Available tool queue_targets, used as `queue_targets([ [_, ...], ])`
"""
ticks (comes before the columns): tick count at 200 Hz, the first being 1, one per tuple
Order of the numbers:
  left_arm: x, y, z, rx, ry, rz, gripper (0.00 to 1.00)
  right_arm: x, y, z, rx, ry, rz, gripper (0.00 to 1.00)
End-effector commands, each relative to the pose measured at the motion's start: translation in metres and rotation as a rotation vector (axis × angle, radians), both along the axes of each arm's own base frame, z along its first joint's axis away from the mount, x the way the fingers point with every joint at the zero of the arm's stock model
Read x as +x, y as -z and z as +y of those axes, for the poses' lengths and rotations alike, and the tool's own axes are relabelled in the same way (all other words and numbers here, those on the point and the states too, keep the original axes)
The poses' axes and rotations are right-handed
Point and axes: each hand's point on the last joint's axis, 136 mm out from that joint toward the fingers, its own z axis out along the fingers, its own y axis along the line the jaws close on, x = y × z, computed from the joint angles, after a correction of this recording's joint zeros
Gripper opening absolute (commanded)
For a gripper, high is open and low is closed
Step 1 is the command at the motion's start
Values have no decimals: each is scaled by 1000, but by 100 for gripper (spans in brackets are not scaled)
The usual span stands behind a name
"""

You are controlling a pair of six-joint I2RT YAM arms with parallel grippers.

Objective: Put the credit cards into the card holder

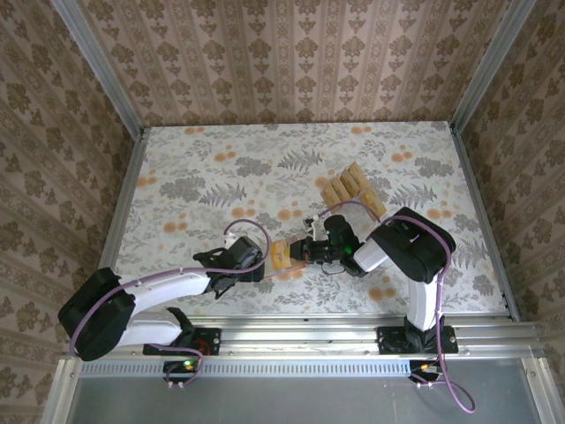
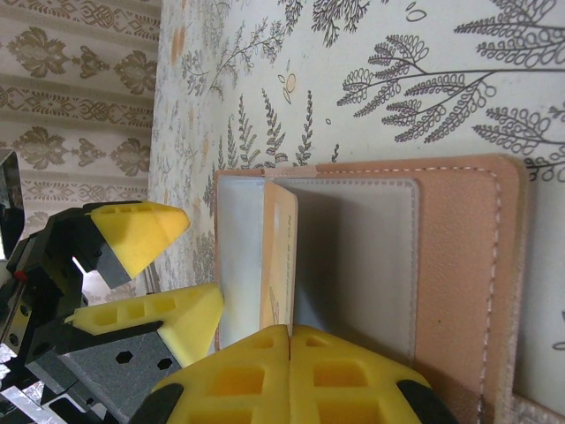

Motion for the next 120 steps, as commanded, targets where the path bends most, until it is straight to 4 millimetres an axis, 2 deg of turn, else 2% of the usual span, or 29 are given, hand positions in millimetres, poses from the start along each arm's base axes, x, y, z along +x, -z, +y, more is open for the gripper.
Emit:
queue_targets([
  [1,-5,3,9,30,-8,4,100,-12,23,-11,-56,8,58,0],
  [53,-5,2,9,30,-9,2,100,-14,27,-14,-64,12,64,0],
  [120,-6,3,10,28,-10,2,100,-18,27,-3,-48,-42,87,0],
])
